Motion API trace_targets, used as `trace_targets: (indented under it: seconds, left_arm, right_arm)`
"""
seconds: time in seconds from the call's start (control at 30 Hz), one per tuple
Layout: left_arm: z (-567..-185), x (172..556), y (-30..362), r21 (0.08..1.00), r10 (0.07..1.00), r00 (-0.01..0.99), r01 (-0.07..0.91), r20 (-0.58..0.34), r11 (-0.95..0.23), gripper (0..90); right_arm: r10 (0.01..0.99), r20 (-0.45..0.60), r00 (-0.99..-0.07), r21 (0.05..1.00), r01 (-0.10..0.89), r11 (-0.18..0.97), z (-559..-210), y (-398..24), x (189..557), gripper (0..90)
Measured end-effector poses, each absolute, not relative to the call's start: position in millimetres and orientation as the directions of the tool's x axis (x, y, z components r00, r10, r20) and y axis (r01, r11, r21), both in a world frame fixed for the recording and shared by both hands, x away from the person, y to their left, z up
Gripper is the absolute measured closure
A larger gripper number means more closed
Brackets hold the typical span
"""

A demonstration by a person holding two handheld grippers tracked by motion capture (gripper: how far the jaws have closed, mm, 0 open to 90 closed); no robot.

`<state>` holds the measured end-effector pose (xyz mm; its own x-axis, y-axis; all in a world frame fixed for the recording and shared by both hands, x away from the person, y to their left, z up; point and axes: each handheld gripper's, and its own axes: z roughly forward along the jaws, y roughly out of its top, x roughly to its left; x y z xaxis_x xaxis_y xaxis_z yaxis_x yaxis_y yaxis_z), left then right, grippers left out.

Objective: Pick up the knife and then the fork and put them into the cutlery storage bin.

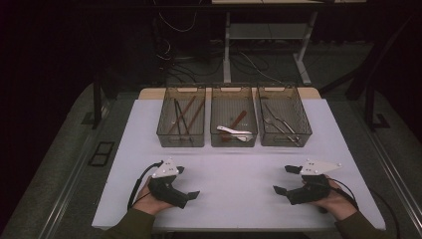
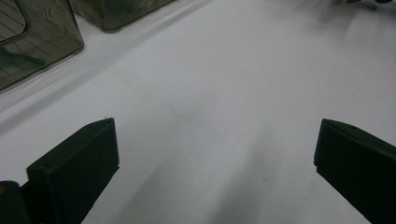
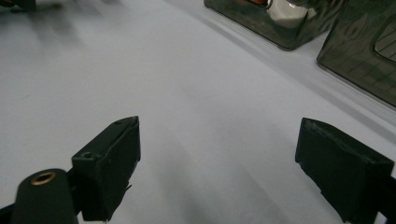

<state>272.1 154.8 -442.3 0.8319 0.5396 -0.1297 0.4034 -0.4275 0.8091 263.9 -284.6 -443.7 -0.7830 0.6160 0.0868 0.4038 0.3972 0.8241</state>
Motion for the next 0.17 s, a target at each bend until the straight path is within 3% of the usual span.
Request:
trace_targets:
  seconds: [0.17]
  left_arm:
    - [-442.1, 272.1, 155.0, 0.81, 0.54, 0.832, 0.402, -0.128, -0.427, 0.0]
  right_arm:
    - [0.618, 0.086, -0.782, 0.825, 0.404, 0.396, -443.5, -285.0, 264.0, 14.0]
